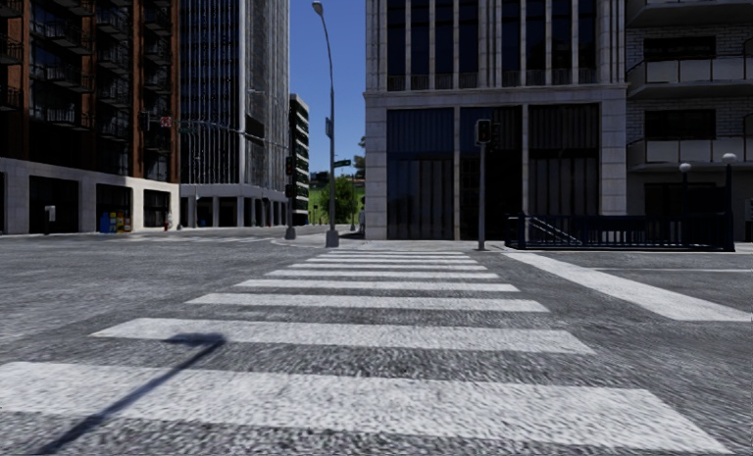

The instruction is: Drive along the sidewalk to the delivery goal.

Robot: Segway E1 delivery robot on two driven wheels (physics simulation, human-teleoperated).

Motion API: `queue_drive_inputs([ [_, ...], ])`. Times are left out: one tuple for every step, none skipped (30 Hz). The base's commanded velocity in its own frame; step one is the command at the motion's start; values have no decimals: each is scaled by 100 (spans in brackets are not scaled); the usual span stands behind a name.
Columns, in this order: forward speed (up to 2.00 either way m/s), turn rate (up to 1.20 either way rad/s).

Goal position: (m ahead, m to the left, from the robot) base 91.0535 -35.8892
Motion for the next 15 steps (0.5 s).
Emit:
queue_drive_inputs([
  [200,0],
  [200,0],
  [200,0],
  [200,0],
  [200,0],
  [200,0],
  [200,0],
  [200,0],
  [200,0],
  [200,0],
  [200,0],
  [200,0],
  [200,0],
  [200,0],
  [200,0],
])
